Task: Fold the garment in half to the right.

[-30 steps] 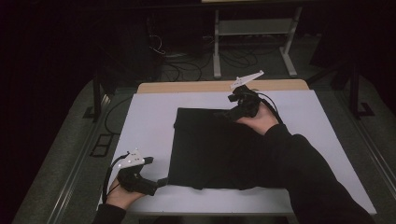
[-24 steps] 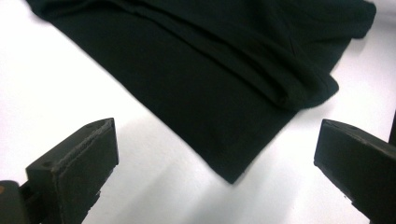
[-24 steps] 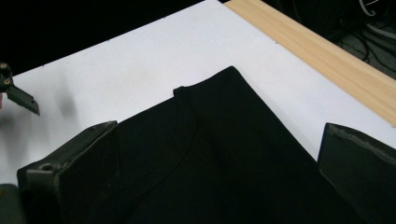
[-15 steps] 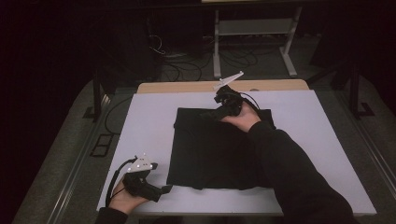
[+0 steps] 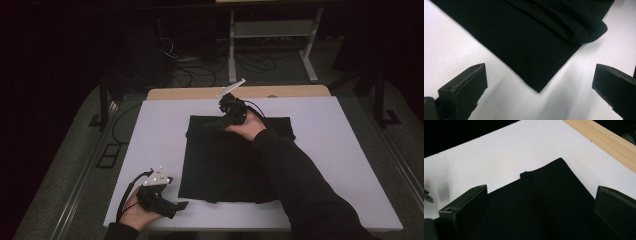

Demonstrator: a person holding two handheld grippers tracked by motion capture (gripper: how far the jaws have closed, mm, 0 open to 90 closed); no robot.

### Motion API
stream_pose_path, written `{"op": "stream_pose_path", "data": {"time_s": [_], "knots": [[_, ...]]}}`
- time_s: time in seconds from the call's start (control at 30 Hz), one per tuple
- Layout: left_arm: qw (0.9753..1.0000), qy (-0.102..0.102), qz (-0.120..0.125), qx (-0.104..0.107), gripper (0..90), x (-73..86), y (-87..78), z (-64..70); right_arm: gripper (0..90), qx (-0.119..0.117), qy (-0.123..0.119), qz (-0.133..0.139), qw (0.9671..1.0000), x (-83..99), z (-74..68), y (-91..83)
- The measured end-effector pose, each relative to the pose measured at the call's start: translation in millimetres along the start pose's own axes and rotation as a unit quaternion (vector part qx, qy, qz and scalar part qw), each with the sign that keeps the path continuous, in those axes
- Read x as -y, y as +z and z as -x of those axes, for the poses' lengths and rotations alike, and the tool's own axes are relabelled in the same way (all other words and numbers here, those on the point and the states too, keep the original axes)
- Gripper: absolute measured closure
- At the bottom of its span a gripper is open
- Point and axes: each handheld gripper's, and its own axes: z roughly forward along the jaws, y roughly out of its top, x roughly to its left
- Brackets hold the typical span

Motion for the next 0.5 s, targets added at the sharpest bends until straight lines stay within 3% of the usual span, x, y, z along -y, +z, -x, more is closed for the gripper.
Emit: {"op": "stream_pose_path", "data": {"time_s": [0.07,0.27,0.3,0.37,0.5], "knots": [[1.0000,0.001,-0.004,0.003,0.0,-1.0,2.6,0.6,0.0,-0.001,0.008,-0.001,1.0000,-1.4,0.0,4.9],[0.9998,0.012,-0.013,0.011,0.0,-4.3,7.5,-0.3,0.0,0.005,0.001,-0.008,1.0000,-7.9,0.9,18.2],[0.9999,0.006,-0.011,0.010,0.0,-4.9,8.9,0.8,0.0,0.005,0.008,-0.005,0.9999,-9.3,-0.2,20.0],[0.9994,0.023,-0.023,0.013,0.0,-6.3,10.0,-0.5,0.0,0.006,0.008,-0.006,0.9999,-11.5,-1.0,23.3],[0.9991,0.022,-0.031,0.019,0.0,-8.2,14.4,1.0,0.0,0.010,0.013,-0.007,0.9998,-15.5,-2.6,28.9]]}}
